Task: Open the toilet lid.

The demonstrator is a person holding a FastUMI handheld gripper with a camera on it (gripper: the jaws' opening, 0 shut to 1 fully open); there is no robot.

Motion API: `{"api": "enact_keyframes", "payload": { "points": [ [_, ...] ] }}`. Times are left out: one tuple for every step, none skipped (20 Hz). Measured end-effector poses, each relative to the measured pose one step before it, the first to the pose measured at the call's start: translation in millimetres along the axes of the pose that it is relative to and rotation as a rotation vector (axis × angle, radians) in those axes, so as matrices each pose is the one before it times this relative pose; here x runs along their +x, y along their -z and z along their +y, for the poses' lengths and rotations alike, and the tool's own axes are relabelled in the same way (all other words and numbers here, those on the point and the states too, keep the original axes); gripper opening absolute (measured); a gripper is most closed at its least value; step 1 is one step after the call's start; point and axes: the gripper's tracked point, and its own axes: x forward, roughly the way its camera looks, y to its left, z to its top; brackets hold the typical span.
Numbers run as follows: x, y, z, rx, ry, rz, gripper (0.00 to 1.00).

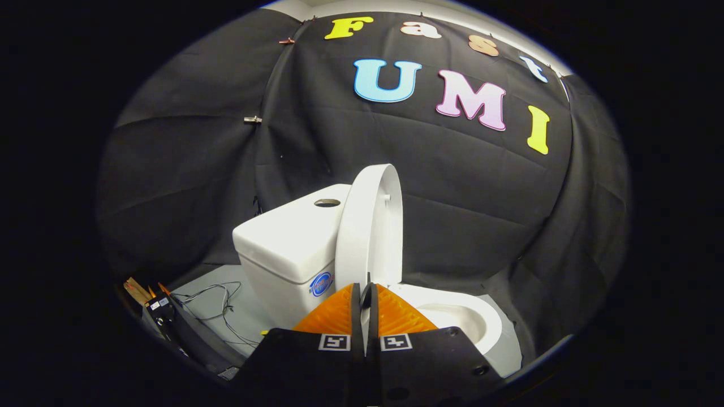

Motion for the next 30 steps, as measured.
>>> {"api": "enact_keyframes", "payload": {
  "points": [
    [0.16, -0.70, 1.36, 0.00354, -0.00076, -0.00010, 0.05],
    [0.33, -0.20, 0.67, 0.00003, -0.00065, -0.00163, 0.05],
    [-0.20, -0.35, 0.83, -0.00412, 0.00029, 0.00016, 0.05],
    [1.17, 0.74, 1.73, -0.00707, 0.00112, 0.00010, 0.05],
    [-0.51, 0.72, 0.13, -0.00606, 0.00061, 0.00018, 0.05],
    [-0.18, -0.39, -0.91, -0.00313, 0.00165, 0.00159, 0.05],
    [-0.40, -0.47, -0.35, 0.00496, 0.00160, -0.00040, 0.05],
    [-0.23, 0.75, -0.34, 0.00913, 0.00091, 0.00050, 0.05],
    [0.50, -0.31, 0.19, 0.00843, 0.00119, 0.00097, 0.05],
    [-0.31, -0.15, 1.12, 0.00041, 0.00180, 0.00066, 0.05],
    [0.01, -0.96, 1.41, -0.00433, -0.00018, 0.00228, 0.05],
    [1.19, 0.37, 0.08, -0.00834, 0.00076, 0.00115, 0.05],
    [-0.42, 0.29, -0.11, -0.00664, -0.00082, 0.00021, 0.05],
    [-0.51, -0.47, -0.34, 0.00074, 0.00063, 0.00029, 0.05],
    [0.07, 0.70, -0.21, 0.00606, 0.00061, -0.00008, 0.05],
    [1.01, -0.01, 0.03, 0.00758, -0.00123, 0.00119, 0.05],
    [0.47, 0.04, -0.04, 0.00320, 0.00116, 0.00184, 0.05],
    [0.05, 1.32, 1.69, 0.00026, -0.00770, 0.00057, 0.05],
    [0.10, -0.68, 1.60, -0.00515, -0.00328, -0.00101, 0.08],
    [0.65, 5.29, 0.26, -0.00869, 0.00410, 0.01069, 0.08],
    [-2.29, 0.32, 0.90, -0.00375, -0.00246, 0.00879, 0.12],
    [1.02, 5.10, 1.12, -0.00165, 0.00006, 0.00519, 0.20],
    [-1.14, 2.14, 0.48, 0.00272, -0.00126, 0.00305, 0.28],
    [0.03, 2.16, -0.36, 0.00272, 0.00148, -0.00265, 0.29],
    [-1.93, -2.44, 0.25, 0.00303, 0.00121, -0.00280, 0.33],
    [-1.94, -2.34, -0.63, 0.00586, -0.00100, -0.00745, 0.37],
    [-2.22, -2.73, -3.12, 0.00400, 0.00407, -0.00848, 0.47],
    [-0.88, -2.42, -1.03, 0.00620, 0.00070, -0.00708, 0.52],
    [0.52, -1.31, -2.04, 0.00558, 0.00188, -0.00373, 0.59],
    [-0.67, -1.09, -1.41, 0.00363, 0.00072, -0.00203, 0.66]
  ]
}}
